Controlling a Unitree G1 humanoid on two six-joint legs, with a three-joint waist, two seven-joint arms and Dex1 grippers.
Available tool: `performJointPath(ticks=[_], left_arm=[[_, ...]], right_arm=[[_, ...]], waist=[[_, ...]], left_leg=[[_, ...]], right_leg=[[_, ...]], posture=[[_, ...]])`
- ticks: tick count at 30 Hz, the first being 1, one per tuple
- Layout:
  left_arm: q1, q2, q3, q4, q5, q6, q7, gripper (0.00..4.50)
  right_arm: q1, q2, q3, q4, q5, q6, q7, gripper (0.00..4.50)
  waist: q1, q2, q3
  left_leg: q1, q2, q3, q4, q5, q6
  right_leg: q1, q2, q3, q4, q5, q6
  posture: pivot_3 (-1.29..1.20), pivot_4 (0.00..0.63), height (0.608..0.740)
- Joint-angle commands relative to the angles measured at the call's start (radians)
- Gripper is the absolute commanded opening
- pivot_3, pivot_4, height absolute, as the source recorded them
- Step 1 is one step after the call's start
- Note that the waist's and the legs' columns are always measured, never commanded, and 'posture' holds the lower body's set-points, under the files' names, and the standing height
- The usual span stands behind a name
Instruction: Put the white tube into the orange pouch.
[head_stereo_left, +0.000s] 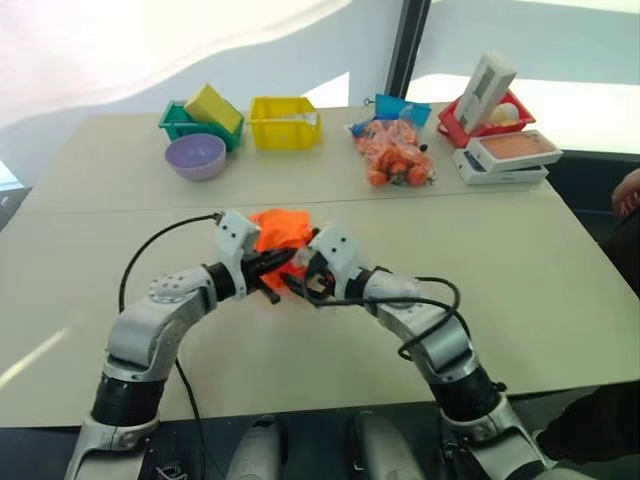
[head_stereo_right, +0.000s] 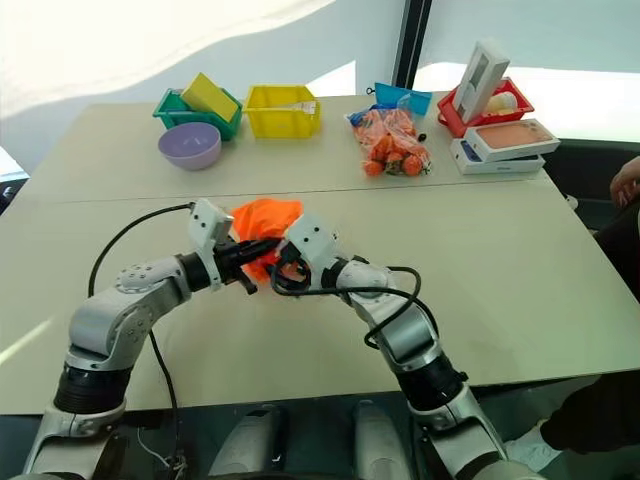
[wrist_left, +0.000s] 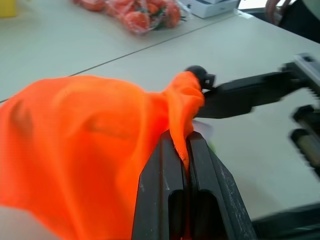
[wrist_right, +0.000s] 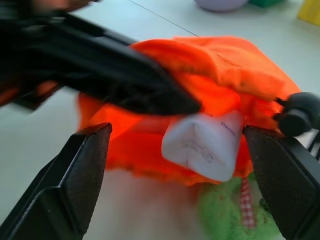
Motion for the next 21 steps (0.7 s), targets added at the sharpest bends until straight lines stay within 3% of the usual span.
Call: performJointPath(ticks=[1, 10, 21], left_arm=[[0.01, 0.013, 0.041, 0.004, -0.02, -0.04, -0.017, 0.0], [0.027, 0.028, 0.135, 0.109, -0.037, -0.1, -0.024, 0.0], [0.036, 0.01, 0.136, 0.125, -0.049, -0.12, -0.029, 0.0]], right_arm=[[0.011, -0.049, -0.038, -0.081, 0.073, -0.007, 0.082, 4.48], [0.004, -0.151, -0.053, 0.034, -0.005, -0.095, 0.066, 4.48], [-0.019, -0.047, -0.035, 0.205, -0.061, -0.187, 0.0, 4.48]], waist=[[0.001, 0.0, 0.0], [0.001, 0.0, 0.0], [0.002, 0.0, 0.0]], left_leg=[[0.0, 0.0, 0.0, 0.0, 0.0, 0.0], [0.0, 0.0, 0.001, 0.0, 0.0, 0.0], [0.0, 0.0, 0.001, 0.0, 0.0, 0.0]], right_leg=[[0.0, 0.0, 0.0, 0.0, 0.0, 0.0], [0.0, 0.0, 0.0, -0.001, -0.002, -0.003], [0.0, -0.001, 0.0, -0.001, 0.0, 0.0]], posture=[[0.0, 0.15, 0.74], [0.0, 0.15, 0.74], [0.0, 0.15, 0.74]])
